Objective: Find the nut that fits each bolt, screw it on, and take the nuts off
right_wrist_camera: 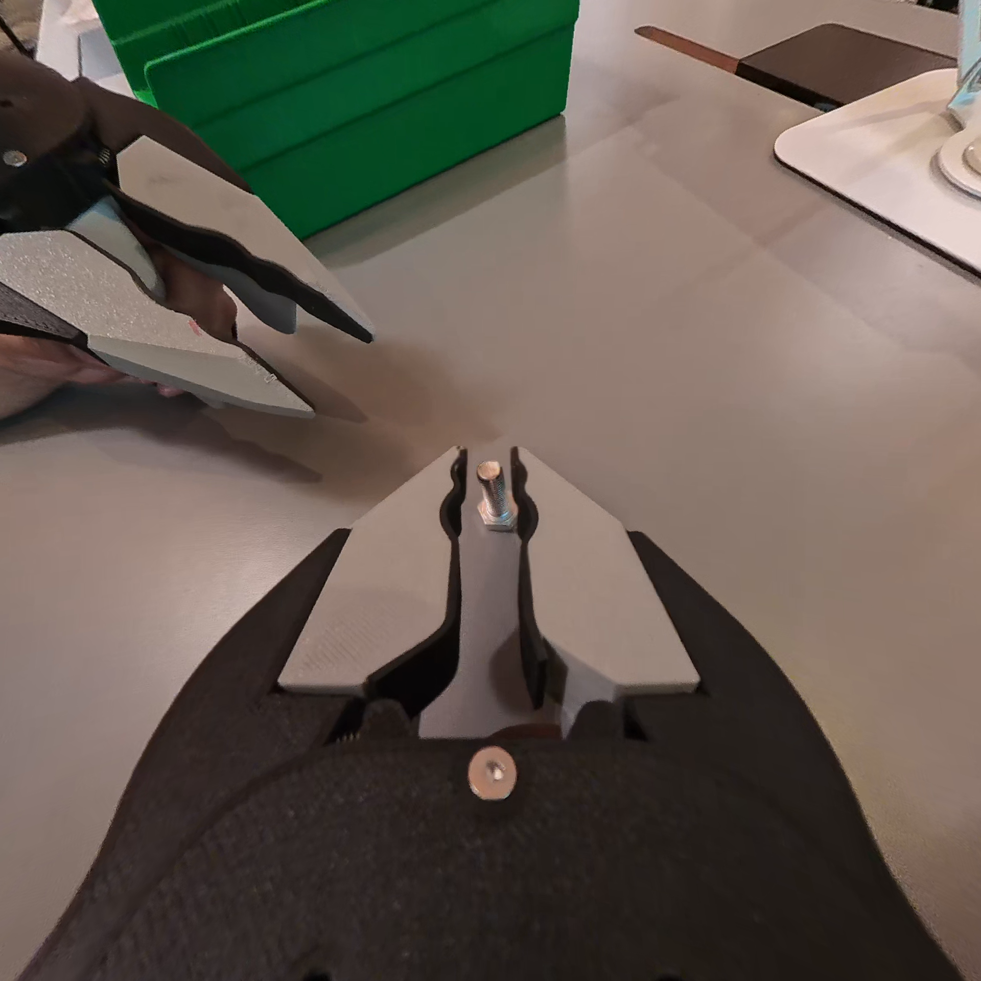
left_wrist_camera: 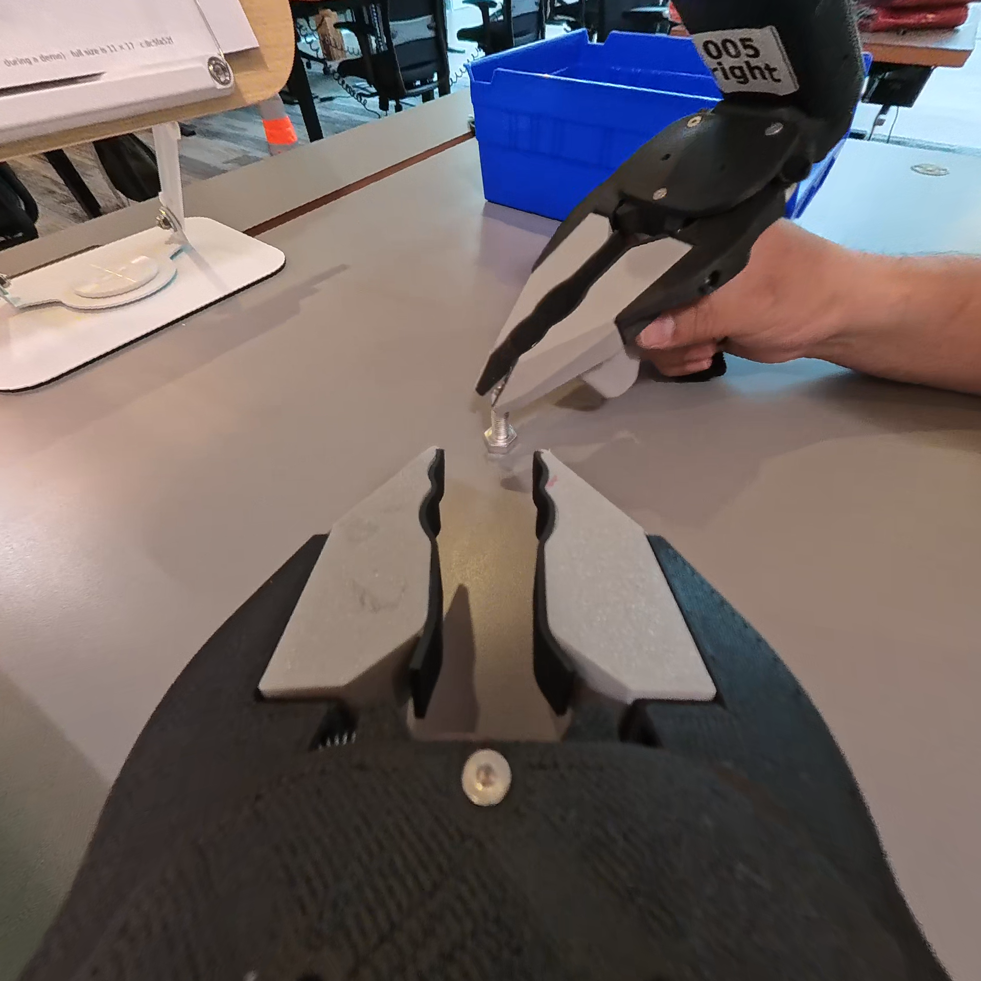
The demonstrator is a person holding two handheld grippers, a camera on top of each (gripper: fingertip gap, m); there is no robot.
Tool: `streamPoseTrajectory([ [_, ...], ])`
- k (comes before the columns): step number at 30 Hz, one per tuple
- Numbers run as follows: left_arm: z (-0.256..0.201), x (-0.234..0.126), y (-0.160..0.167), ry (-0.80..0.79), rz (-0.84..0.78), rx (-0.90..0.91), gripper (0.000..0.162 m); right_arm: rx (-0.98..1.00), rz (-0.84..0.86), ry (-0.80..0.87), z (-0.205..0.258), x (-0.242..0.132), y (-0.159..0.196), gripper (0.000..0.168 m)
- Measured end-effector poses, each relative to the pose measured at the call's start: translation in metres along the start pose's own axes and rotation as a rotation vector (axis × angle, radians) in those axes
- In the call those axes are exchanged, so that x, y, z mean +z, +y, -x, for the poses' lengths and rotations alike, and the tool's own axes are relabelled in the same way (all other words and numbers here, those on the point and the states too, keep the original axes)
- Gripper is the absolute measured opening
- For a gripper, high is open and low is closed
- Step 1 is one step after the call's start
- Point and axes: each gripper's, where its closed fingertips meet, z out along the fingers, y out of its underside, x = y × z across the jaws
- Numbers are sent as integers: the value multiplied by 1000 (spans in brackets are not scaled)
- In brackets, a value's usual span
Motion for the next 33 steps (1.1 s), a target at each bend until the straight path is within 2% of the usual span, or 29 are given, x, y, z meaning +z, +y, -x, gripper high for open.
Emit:
streamPoseTrajectory([
  [7,-1,-4,-4,7,-16,3,31,2,-61,-7,2,-5,-8,21],
  [10,-9,-22,-19,41,-50,-5,32,36,-112,-30,4,-12,-13,21],
  [14,19,-92,-65,-96,-140,49,36,90,-147,-45,1,-20,-15,21],
  [16,51,-136,-88,-191,-152,67,38,113,-163,-51,-1,-21,-17,21],
  [18,98,-173,-97,-315,-99,61,38,128,-163,-67,0,-20,-17,21],
  [21,187,-206,-66,-500,127,2,39,121,-149,-76,4,-18,-15,21],
  [23,224,-206,-26,-470,298,-128,47,100,-141,-67,5,-17,-14,21],
  [26,249,-191,31,-367,506,-365,48,83,-129,-62,7,-16,-13,21],
  [29,269,-185,72,-404,673,-390,48,89,-145,-58,5,-18,-15,20],
  [33,276,-180,85,-400,709,-432,50,104,-176,-27,-6,-25,-19,20],
])
